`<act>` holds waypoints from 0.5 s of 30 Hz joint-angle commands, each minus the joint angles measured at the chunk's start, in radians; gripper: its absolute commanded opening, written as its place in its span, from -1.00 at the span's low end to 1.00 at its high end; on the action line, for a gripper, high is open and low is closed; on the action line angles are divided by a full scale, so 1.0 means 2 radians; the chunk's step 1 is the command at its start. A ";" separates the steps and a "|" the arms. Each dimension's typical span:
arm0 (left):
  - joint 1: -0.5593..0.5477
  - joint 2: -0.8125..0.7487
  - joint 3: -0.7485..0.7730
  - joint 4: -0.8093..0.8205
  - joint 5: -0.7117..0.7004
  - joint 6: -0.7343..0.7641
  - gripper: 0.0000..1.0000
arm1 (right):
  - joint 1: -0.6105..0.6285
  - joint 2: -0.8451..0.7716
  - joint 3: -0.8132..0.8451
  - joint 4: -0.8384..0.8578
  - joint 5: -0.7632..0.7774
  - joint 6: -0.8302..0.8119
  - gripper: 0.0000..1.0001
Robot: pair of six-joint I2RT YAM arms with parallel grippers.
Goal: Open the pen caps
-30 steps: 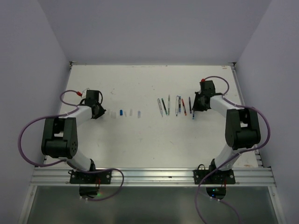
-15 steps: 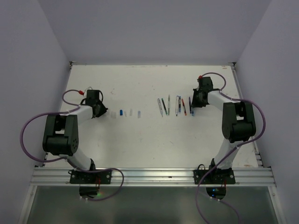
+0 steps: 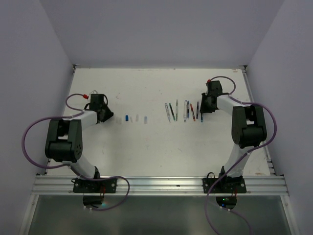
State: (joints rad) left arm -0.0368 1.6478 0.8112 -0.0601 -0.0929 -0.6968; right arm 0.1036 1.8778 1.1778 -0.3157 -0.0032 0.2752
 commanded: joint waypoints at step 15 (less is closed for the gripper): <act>0.012 -0.028 -0.017 -0.018 -0.003 -0.009 -0.08 | -0.002 -0.007 0.012 0.010 0.003 -0.007 -0.28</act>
State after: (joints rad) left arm -0.0242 1.6276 0.7979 -0.0513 -0.0822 -0.7139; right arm 0.1036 1.8786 1.1797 -0.3092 -0.0032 0.2752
